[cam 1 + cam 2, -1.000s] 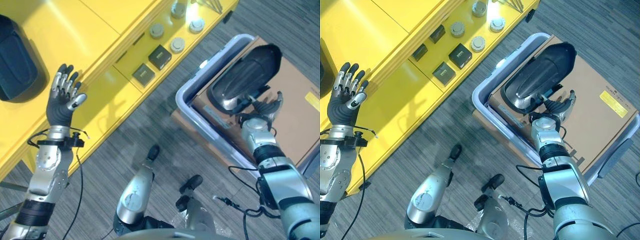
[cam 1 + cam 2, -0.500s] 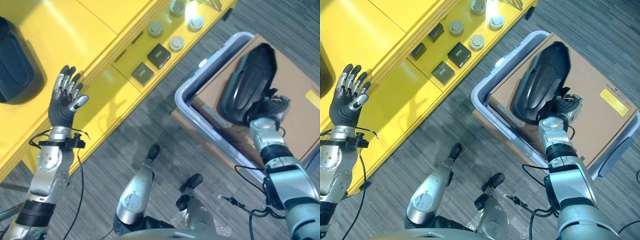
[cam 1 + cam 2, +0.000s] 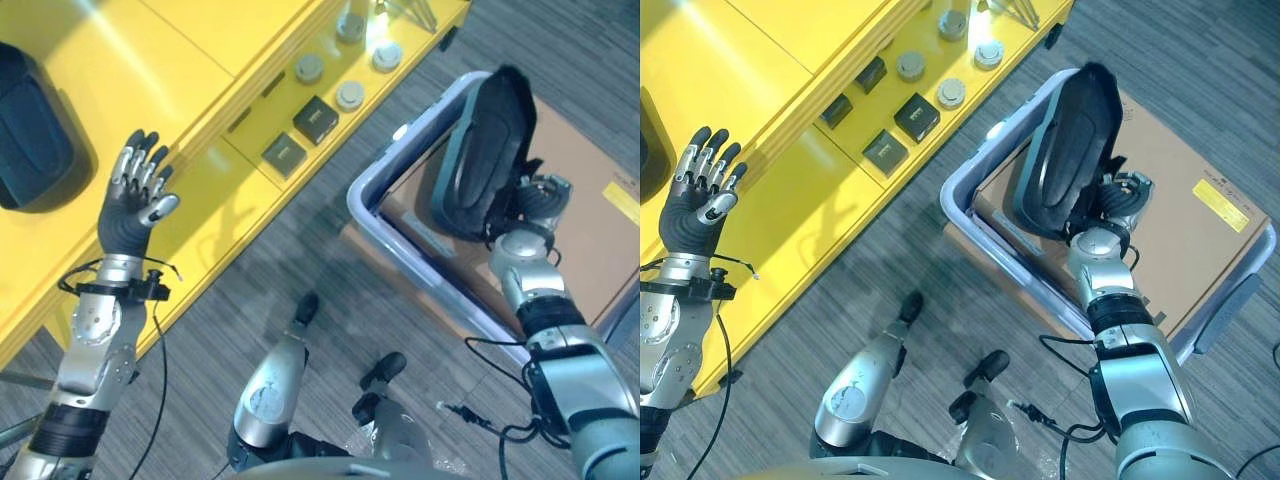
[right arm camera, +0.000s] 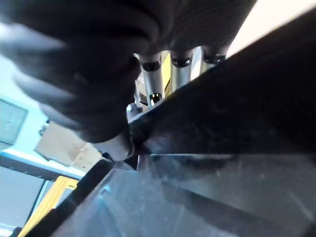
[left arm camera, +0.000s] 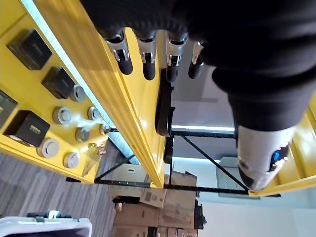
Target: Move parts from the plastic box to the shelf.
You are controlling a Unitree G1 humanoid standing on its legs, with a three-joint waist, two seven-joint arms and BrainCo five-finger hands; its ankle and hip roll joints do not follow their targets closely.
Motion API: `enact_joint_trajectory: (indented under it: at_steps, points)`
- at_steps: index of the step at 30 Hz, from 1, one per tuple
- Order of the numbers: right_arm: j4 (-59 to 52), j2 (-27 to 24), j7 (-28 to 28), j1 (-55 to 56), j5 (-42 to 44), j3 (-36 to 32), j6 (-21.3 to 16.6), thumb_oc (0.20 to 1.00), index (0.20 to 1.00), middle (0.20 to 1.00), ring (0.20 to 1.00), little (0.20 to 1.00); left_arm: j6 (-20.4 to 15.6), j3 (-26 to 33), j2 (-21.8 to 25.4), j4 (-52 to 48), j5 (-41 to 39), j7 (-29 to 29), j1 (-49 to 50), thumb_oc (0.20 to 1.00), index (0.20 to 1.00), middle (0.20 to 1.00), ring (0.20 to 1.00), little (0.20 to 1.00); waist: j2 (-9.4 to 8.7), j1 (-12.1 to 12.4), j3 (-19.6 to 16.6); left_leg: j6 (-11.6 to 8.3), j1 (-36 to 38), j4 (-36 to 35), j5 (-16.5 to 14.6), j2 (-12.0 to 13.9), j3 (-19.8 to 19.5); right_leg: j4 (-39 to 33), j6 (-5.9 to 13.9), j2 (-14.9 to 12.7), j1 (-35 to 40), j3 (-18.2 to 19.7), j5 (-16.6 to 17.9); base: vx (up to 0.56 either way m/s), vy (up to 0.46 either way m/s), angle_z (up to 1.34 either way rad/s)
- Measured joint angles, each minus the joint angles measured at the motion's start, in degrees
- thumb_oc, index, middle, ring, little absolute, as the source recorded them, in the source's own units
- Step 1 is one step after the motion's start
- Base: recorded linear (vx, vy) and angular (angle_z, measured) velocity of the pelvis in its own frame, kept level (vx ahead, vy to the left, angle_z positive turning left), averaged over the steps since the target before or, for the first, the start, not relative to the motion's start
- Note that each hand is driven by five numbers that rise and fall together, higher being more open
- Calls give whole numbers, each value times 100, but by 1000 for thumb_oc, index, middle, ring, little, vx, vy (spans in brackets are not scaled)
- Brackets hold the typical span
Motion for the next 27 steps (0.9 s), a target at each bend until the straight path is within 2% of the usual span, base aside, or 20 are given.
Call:
enact_joint_trajectory:
  at_steps: [1,2,4,6,7,9,10,14,16,19,22,27]
  points:
    - [-985,2,-68,322,-145,-121,-51,200,200,200,200,200,90,50,0,-230,-64,-117,28,1000,1000,1000,1000,1000,-3,-79,-2,2,118,-33,0,2,27,2,1,1,92,37,-1,42,-40,-19]
    - [-1136,1,-69,329,-179,-133,-121,200,200,200,200,200,114,52,1,-311,-67,-162,13,1000,1000,1000,1000,1000,-11,-92,-7,0,163,-41,-4,18,94,3,1,3,94,103,-1,38,-47,-19]
    - [-1818,98,-147,507,-279,-225,-128,200,200,200,200,200,440,9,-24,-467,-66,-333,-177,1000,1000,1000,1000,1000,-73,-288,-53,-7,288,-54,-20,54,164,21,-6,21,156,197,6,46,-57,-27]
    - [-1969,110,-151,548,-355,-214,-111,200,200,200,200,200,768,-136,-61,-492,-65,-490,-465,1000,1000,1000,1000,1000,-240,-593,-164,-25,483,-113,-40,94,270,10,-15,37,260,295,12,71,-36,-29]
    - [-2134,117,-167,617,-361,-218,-86,200,200,200,200,200,941,-291,-58,-493,-63,-492,-635,1000,1000,1000,1000,1000,-291,-655,-207,-20,584,-130,-55,105,338,11,-15,39,311,372,12,88,-6,-35]
    - [-2334,266,-142,610,-711,-74,-75,200,200,200,200,200,1534,-1028,-259,-464,-231,-507,-1435,1000,1000,1000,1000,1000,-380,-913,-513,8,846,-171,-124,131,582,20,-16,25,409,625,17,114,-11,-55]
    - [-2379,334,-148,591,-857,126,-55,200,200,200,200,200,1814,-1407,-398,-442,-343,-493,-1777,1000,1000,1000,1000,1000,-412,-1155,-795,10,901,-225,-143,133,655,-3,-13,20,394,700,21,143,-19,-44]
    - [-2355,518,-39,570,-1255,920,131,200,200,200,200,200,2510,-2113,-1324,616,-845,-116,-2638,1000,1000,1000,1000,1000,-372,-1616,-1563,-22,1250,-264,-320,231,964,-117,-3,92,553,996,28,155,-40,-45]
    - [-2196,650,121,568,-1260,1210,206,200,200,200,200,200,2703,-2416,-1753,1719,-877,56,-2989,1000,1000,1000,1000,1000,-320,-1805,-1798,-50,1589,-424,-336,302,1091,-144,-21,174,734,1139,-8,105,-47,-46]
    - [-1912,705,122,573,-1260,1227,268,200,200,200,200,200,2917,-2625,-2075,2025,-978,219,-2976,1000,1000,1000,1000,1000,-304,-2059,-1915,-95,1704,-488,-330,426,1237,-144,-62,295,747,1243,-30,78,-46,-26]
    - [-1564,711,203,575,-1248,1240,278,200,200,200,200,200,2934,-2717,-2301,2403,-1007,399,-3023,1000,1000,1000,1000,1000,-270,-2140,-1960,-114,1769,-544,-304,493,1313,-143,-106,378,734,1360,-27,53,-42,-14]
    - [-1463,710,354,581,-1232,1238,277,200,200,200,200,200,2940,-2716,-2300,2529,-720,564,-3023,1000,1000,1000,1000,1000,-259,-2185,-1994,-145,1856,-629,-261,545,1410,-143,-154,431,699,1503,9,41,-29,-14]
